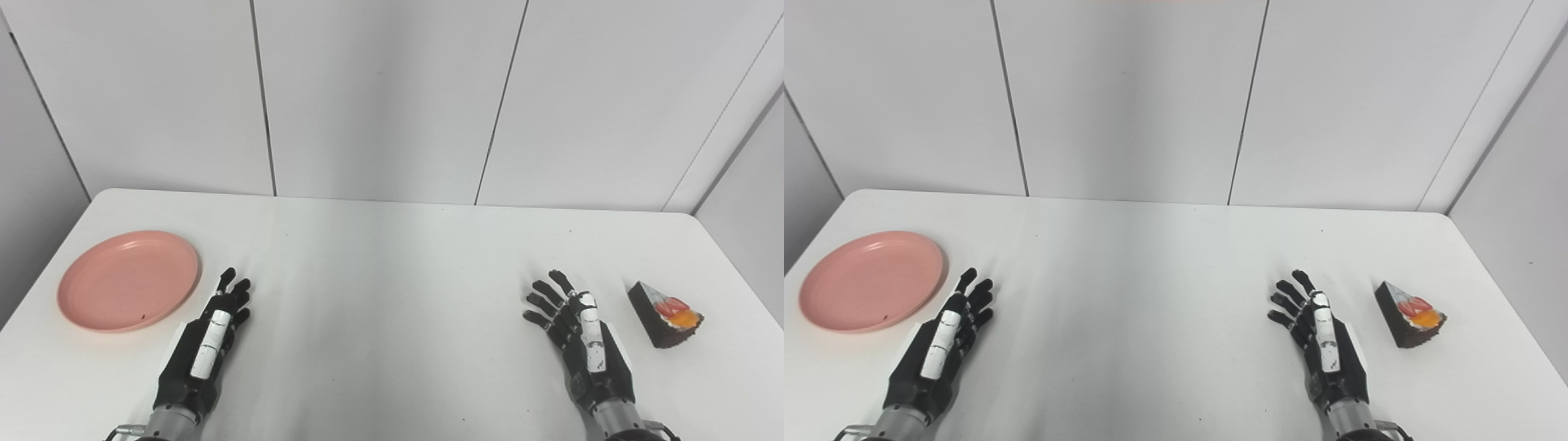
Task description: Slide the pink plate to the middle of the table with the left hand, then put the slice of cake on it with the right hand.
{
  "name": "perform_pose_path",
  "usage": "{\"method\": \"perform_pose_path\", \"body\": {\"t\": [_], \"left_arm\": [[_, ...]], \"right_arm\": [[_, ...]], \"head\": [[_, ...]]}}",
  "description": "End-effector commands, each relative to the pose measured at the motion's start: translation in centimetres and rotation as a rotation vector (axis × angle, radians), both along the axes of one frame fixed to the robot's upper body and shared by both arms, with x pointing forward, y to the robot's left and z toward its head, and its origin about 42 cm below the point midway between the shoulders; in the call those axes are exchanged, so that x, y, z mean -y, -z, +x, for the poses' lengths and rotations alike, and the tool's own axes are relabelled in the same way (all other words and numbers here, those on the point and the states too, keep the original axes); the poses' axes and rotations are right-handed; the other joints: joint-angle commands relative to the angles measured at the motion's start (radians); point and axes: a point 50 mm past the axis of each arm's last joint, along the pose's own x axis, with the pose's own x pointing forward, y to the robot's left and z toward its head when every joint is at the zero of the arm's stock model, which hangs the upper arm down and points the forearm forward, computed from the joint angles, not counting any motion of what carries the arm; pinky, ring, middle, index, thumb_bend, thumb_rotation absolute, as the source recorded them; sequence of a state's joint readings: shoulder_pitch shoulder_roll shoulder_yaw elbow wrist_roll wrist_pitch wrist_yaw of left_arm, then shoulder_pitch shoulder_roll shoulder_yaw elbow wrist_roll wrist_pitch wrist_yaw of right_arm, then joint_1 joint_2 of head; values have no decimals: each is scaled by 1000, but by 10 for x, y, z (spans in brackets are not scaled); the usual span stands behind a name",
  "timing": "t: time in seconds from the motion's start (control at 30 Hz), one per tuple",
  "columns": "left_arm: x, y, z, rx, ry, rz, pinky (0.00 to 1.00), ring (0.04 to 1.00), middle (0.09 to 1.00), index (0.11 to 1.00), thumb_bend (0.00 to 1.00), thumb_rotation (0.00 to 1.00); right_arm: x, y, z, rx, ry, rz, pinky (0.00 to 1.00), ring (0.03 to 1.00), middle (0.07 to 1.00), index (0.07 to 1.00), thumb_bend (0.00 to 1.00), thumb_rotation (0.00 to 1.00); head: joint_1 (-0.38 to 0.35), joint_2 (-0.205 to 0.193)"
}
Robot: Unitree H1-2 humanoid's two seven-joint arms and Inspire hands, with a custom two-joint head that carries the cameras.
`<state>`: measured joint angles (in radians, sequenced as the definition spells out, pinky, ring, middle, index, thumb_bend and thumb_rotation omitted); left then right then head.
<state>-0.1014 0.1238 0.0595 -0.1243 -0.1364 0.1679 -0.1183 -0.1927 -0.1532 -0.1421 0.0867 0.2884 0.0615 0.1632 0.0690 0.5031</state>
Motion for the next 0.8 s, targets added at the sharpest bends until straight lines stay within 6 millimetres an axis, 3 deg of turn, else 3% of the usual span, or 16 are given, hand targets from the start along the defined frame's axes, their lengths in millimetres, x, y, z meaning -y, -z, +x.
{"method": "perform_pose_path", "body": {"t": [0.0, 0.37, 0.6, 0.77], "left_arm": [[8, -4, 6, 4, 20, -1, 963, 980, 956, 1000, 843, 881], [30, 16, 16, 5, 29, 38, 943, 973, 961, 1000, 851, 881], [39, 31, 23, 8, 40, 52, 948, 971, 965, 1000, 801, 895], [42, 38, 27, 11, 45, 55, 946, 974, 967, 1000, 762, 900]], "right_arm": [[6, 2, 3, -14, -11, -5, 782, 833, 849, 914, 849, 950], [30, 23, 14, -20, -16, 4, 811, 856, 853, 932, 825, 961], [37, 32, 20, -29, -18, 6, 836, 869, 868, 945, 785, 990], [37, 34, 22, -36, -14, 9, 815, 850, 852, 941, 747, 1000]], "head": [[21, -8], [155, -118], [205, -184], [222, -211]]}}
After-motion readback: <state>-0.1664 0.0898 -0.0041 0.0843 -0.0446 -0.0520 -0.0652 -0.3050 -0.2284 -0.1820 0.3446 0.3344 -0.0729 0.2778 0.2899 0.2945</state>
